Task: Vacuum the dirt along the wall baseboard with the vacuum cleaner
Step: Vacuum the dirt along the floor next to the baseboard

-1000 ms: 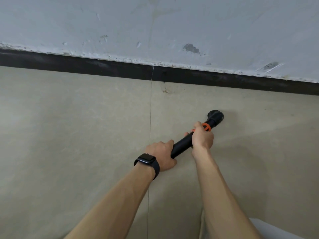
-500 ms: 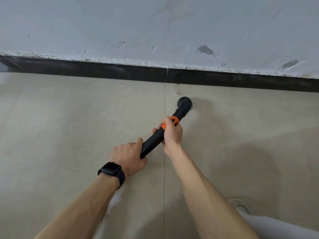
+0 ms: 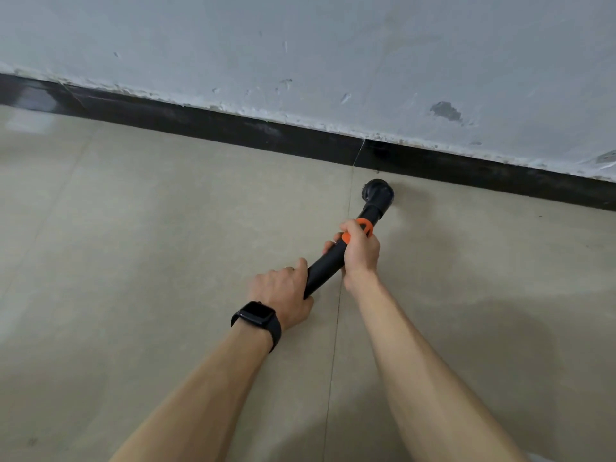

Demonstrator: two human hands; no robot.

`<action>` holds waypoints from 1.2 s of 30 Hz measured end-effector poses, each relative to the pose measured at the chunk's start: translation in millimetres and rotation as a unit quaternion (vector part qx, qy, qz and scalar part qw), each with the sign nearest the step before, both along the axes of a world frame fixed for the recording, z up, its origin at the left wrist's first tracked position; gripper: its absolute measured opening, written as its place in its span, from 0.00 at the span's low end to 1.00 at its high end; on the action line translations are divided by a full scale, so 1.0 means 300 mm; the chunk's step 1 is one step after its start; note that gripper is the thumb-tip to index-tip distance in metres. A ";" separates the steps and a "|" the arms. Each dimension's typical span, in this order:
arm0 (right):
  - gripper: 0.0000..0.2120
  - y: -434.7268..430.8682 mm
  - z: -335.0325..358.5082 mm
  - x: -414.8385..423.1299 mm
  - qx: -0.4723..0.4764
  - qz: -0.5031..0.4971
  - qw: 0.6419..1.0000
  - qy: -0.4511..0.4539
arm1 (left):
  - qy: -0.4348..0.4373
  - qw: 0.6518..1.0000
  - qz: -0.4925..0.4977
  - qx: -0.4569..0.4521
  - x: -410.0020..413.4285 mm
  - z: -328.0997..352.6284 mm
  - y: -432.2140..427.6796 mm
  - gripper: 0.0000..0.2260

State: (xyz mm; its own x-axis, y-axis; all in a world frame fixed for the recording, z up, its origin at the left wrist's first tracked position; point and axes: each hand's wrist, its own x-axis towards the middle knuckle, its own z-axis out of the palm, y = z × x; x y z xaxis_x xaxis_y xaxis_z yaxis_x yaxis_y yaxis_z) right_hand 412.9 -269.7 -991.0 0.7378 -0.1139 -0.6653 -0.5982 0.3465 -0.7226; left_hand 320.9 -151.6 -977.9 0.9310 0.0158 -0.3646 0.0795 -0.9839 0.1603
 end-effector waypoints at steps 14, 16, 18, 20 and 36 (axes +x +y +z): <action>0.14 0.018 -0.025 0.127 -0.025 0.013 1.000 0.001 | 0.009 0.998 0.058 -0.038 0.088 -0.023 -0.010 0.15; 0.12 0.040 -0.028 0.134 -0.029 0.003 1.000 0.004 | 0.011 0.996 0.075 -0.041 0.093 -0.028 0.010 0.16; 0.10 0.069 -0.028 0.133 -0.036 -0.002 0.999 0.004 | 0.015 0.993 0.101 -0.057 0.090 -0.035 0.037 0.15; 0.10 0.104 -0.023 0.134 -0.059 0.030 0.998 0.004 | 0.021 0.985 0.145 -0.089 0.078 -0.040 0.073 0.14; 0.25 0.004 0.113 0.195 -0.264 0.377 0.887 0.034 | 0.107 0.852 0.376 -0.349 0.035 0.047 -0.124 0.13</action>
State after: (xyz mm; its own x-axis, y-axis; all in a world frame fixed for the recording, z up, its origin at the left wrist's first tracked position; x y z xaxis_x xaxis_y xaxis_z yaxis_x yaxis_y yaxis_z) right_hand 471.3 -268.3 -957.0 0.6966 0.0853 -0.7124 -0.5655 -0.5458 -0.6183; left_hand 331.4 -188.9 -963.7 0.6651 0.2882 -0.6889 0.7453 -0.3133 0.5885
